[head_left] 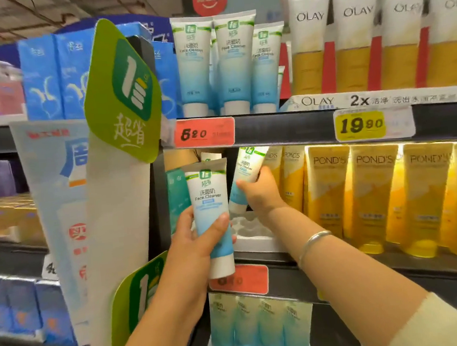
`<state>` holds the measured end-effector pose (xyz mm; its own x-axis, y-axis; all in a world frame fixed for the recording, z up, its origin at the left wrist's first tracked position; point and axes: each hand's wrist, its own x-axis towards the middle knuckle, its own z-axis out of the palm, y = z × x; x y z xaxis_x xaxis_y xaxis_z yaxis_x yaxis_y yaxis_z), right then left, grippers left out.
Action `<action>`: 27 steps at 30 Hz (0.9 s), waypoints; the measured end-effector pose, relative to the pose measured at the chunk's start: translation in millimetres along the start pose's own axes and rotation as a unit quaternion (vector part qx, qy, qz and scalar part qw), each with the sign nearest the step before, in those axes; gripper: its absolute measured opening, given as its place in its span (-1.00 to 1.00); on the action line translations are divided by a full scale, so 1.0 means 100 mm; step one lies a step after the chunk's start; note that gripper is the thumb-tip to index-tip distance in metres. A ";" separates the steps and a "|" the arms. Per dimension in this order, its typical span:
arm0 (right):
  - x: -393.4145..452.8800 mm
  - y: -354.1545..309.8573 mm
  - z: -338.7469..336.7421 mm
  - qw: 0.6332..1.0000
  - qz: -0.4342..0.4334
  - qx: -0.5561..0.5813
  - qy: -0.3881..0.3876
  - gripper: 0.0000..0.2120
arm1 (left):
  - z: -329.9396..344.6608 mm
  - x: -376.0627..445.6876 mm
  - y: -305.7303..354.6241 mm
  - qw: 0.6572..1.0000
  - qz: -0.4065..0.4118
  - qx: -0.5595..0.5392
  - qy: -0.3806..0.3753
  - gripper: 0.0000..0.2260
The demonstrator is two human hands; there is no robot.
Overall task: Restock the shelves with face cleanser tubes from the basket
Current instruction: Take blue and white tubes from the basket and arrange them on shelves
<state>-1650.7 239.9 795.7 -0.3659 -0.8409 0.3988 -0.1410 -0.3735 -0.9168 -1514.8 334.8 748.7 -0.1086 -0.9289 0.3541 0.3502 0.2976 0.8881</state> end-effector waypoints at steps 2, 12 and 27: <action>0.03 0.03 0.07 0.999 -0.018 -0.027 -0.009 -0.62 | -0.01 0.00 -0.01 1.000 -0.005 0.001 -0.009 -0.56; 0.10 0.04 0.19 0.988 -0.025 -0.148 -0.037 -0.63 | -0.02 0.04 0.06 0.999 -0.014 -0.008 -0.039 -0.46; 0.19 0.03 0.15 0.985 -0.005 -0.167 -0.047 -0.63 | -0.04 0.15 0.13 0.999 0.009 -0.023 -0.023 -0.54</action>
<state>-1644.3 216.8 800.8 -0.2777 -0.8767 0.3927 -0.4437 -0.2455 -0.8619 -1507.6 324.3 764.3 -0.1449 -0.9120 0.3838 0.3946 0.3024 0.8677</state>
